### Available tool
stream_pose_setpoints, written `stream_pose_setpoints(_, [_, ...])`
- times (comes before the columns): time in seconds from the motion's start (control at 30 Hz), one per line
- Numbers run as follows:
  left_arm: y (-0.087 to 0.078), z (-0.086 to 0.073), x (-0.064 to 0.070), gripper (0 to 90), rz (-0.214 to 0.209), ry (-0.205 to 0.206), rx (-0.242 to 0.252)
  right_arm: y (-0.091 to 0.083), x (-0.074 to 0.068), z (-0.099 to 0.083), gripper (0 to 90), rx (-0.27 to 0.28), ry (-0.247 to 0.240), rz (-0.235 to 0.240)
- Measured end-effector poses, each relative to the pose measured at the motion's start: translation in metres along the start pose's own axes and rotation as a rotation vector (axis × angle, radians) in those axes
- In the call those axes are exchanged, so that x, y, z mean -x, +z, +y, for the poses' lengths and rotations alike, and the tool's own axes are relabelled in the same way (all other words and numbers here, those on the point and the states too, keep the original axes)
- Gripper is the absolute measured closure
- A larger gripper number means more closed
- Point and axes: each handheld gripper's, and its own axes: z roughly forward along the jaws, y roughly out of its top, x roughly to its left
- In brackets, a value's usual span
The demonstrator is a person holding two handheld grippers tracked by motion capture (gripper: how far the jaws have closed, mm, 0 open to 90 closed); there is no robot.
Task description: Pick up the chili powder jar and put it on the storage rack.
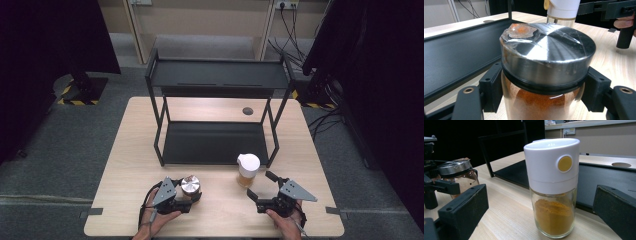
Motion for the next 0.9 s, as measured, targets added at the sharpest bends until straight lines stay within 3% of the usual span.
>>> stream_pose_setpoints(0.47, [-0.008,0.007,0.002,30.4,0.022,-0.009,0.023,0.0,0.0,0.0,0.4,0.002,-0.002,0.005])
stream_pose_setpoints(0.9, [-0.012,0.023,-0.001,30.4,0.036,-0.017,0.024,0.0,0.0,0.0,0.4,0.003,-0.003,0.008])
